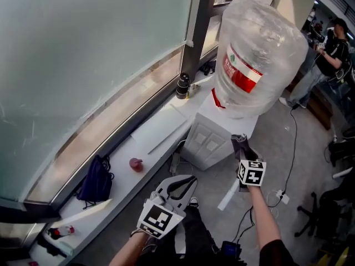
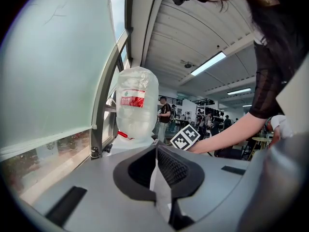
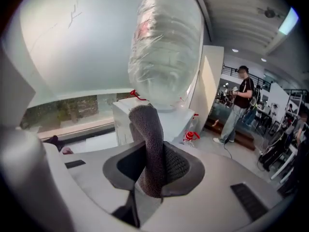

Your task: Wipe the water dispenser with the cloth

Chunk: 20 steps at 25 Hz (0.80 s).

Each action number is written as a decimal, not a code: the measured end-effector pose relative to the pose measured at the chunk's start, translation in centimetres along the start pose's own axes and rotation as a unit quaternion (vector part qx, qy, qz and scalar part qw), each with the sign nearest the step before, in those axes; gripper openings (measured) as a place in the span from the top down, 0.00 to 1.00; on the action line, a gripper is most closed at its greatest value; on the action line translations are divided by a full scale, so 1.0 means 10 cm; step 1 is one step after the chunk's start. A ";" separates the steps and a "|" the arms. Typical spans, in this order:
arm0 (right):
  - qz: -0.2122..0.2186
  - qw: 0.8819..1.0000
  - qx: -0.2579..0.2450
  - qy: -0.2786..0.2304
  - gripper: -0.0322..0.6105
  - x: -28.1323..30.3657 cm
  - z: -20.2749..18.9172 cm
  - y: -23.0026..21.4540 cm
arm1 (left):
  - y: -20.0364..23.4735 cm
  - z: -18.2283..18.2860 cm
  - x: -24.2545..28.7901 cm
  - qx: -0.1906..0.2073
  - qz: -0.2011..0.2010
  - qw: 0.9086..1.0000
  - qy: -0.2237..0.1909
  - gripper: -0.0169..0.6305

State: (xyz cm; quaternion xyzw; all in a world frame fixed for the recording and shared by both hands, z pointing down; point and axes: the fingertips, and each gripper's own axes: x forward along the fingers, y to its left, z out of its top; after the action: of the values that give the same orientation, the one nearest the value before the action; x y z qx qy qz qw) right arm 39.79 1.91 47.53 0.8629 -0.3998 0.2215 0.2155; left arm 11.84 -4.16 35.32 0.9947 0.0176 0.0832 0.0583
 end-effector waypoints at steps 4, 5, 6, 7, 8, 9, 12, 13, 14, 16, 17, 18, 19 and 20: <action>-0.014 0.999 -0.046 -0.007 0.79 0.20 -0.08 0.07 | 0.04 -0.24 0.03 -0.006 0.010 1.000 0.000 0.94; -0.017 0.998 -0.052 -0.006 0.79 0.25 -0.11 0.07 | 0.06 -0.31 0.05 -0.008 0.014 1.000 0.001 0.94; -0.020 0.998 -0.058 -0.006 0.79 0.30 -0.15 0.07 | 0.07 -0.37 0.06 -0.011 0.019 1.000 0.001 0.94; -0.021 0.998 -0.064 -0.006 0.79 0.35 -0.19 0.07 | 0.09 -0.43 0.08 -0.013 0.025 1.000 -0.001 0.94; -0.019 0.997 -0.069 -0.005 0.79 0.41 -0.25 0.09 | 0.11 -0.49 0.09 -0.016 0.032 0.999 -0.004 0.94; -0.016 0.997 -0.074 -0.003 0.79 0.47 -0.31 0.13 | 0.13 -0.56 0.10 -0.020 0.039 0.999 -0.007 0.93; -0.007 0.997 -0.082 0.014 0.79 0.68 -0.56 0.18 | 0.15 -0.76 0.17 -0.030 0.056 0.998 -0.005 0.94; -0.005 0.996 -0.081 0.023 0.79 0.76 -0.66 0.18 | 0.15 -0.83 0.20 -0.031 0.061 0.998 -0.001 0.94; -0.003 0.996 -0.082 0.031 0.79 0.83 -0.75 0.18 | 0.15 -0.88 0.23 -0.030 0.066 0.997 0.000 0.94; 0.005 0.995 -0.089 0.042 0.79 0.98 -0.90 0.21 | 0.16 -0.98 0.28 -0.032 0.077 0.997 -0.002 0.94; 0.011 0.994 -0.096 0.046 0.79 1.05 -0.98 0.24 | 0.17 -1.03 0.29 -0.035 0.083 0.996 -0.003 0.94; 0.017 0.993 -0.103 0.050 0.79 1.13 -1.06 0.29 | 0.19 -1.10 0.31 -0.039 0.089 0.995 -0.004 0.94; 0.023 0.993 -0.106 0.054 0.79 1.20 -1.14 0.34 | 0.21 -1.17 0.32 -0.042 0.096 0.994 -0.005 0.93; 0.027 0.992 -0.106 0.058 0.79 1.28 -1.23 0.39 | 0.23 -1.25 0.34 -0.045 0.103 0.994 -0.006 0.93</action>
State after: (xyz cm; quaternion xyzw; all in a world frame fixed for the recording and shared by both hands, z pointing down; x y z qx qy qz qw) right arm 41.61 -1.25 65.40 0.8097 -0.4314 0.2331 0.3224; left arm 13.13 -4.90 48.36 0.9880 -0.0890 0.0837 0.0941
